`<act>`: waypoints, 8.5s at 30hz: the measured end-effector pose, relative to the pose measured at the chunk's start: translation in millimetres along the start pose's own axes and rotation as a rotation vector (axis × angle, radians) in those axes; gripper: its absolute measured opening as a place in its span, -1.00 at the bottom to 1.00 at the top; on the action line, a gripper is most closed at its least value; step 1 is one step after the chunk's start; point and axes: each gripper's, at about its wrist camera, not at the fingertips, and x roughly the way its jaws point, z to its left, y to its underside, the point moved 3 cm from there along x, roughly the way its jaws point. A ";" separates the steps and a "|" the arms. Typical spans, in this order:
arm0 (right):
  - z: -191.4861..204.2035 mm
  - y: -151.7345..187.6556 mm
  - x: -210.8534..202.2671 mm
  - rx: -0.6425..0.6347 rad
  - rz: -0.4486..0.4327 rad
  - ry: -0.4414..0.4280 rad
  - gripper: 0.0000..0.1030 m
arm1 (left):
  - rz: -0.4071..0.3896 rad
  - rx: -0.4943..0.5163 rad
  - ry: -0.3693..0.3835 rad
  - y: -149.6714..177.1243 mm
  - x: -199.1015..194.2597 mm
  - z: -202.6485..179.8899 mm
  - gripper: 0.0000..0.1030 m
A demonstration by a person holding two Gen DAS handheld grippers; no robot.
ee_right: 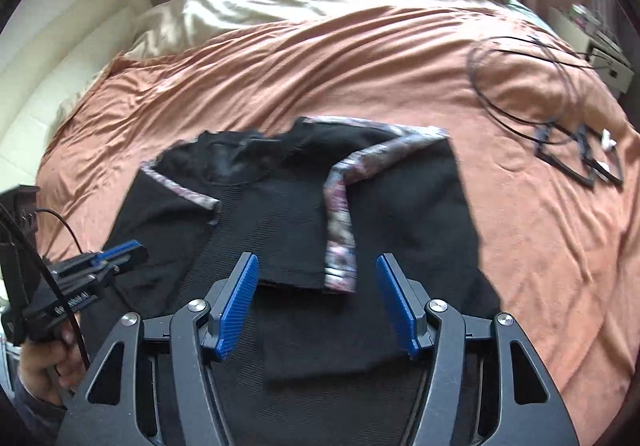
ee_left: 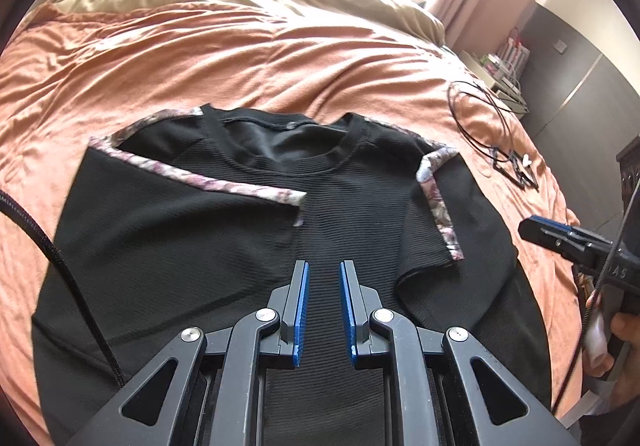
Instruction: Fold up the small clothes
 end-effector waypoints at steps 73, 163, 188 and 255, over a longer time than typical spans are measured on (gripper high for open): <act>-82.6 79.1 45.7 0.144 0.013 0.053 -0.78 | 0.125 0.272 -0.077 2.1 119.8 -96.9 -0.29; 29.4 203.3 -235.2 0.053 -0.317 0.126 1.00 | -0.386 0.035 -0.153 85.5 -253.1 24.4 0.86; 54.4 342.6 -330.3 0.048 -0.402 0.116 1.00 | -0.459 0.102 -0.160 239.8 -377.2 26.2 0.99; -43.8 464.9 -270.8 0.420 -0.234 -0.028 0.22 | -0.115 -0.453 -0.016 384.7 -249.4 186.9 0.15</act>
